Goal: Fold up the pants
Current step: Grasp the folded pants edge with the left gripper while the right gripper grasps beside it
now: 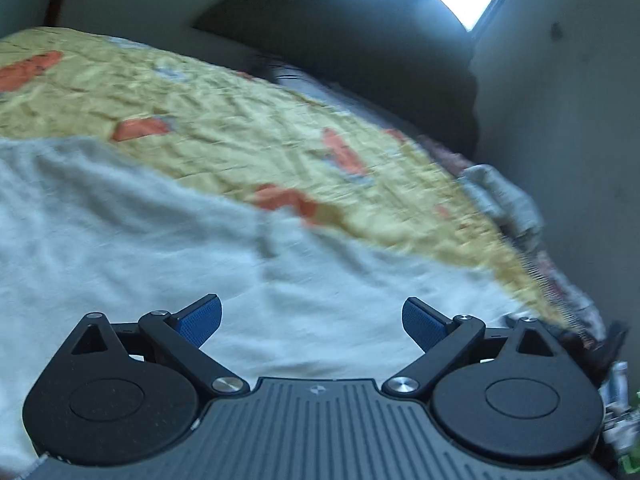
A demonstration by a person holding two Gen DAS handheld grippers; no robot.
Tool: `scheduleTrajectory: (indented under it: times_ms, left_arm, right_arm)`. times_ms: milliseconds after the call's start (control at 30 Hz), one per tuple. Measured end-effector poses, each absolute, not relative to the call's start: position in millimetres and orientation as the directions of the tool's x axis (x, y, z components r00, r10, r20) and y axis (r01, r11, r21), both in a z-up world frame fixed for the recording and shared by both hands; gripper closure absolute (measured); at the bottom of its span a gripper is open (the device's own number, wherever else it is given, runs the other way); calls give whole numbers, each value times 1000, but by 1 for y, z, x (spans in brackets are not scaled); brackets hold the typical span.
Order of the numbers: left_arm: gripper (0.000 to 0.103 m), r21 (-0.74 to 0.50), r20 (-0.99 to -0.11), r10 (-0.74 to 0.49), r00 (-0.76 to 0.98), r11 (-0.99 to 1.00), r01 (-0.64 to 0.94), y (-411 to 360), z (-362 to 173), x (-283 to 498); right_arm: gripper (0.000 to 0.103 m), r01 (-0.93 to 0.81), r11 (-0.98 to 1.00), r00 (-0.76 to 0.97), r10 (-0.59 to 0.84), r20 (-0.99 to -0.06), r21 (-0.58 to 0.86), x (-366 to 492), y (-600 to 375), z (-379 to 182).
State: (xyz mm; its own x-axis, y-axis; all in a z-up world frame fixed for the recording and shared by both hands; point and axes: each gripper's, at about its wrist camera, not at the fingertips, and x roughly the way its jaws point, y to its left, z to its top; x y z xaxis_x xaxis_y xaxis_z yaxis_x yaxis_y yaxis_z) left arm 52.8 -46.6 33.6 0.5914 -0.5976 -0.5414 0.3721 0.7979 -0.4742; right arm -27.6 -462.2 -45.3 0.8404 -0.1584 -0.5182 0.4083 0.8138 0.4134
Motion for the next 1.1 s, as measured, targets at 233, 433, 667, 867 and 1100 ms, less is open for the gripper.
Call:
scheduleTrajectory:
  times_ms: [233, 433, 667, 867, 1100]
  left_arm:
    - [5, -668, -505, -809, 302, 588, 456, -155, 36, 105]
    - [6, -744, -518, -844, 139, 524, 414, -236, 5, 119]
    - [82, -677, -619, -761, 194, 642, 360, -259, -19, 133]
    - [94, -588, -635, -724, 269, 679, 440, -247, 2, 127]
    - [95, -478, -621, -695, 362, 702, 528, -155, 50, 110]
  right_arm:
    - [88, 93, 940, 899, -221, -378, -328, -21, -332, -31]
    - [88, 13, 886, 922, -190, -337, -463, -36, -292, -37]
    - [88, -8, 894, 925, -163, -343, -449, -44, -285, -36]
    - [88, -27, 889, 927, -150, -345, -457, -46, -269, -28]
    - [85, -181, 948, 926, 74, -371, -262, -49, -215, 5]
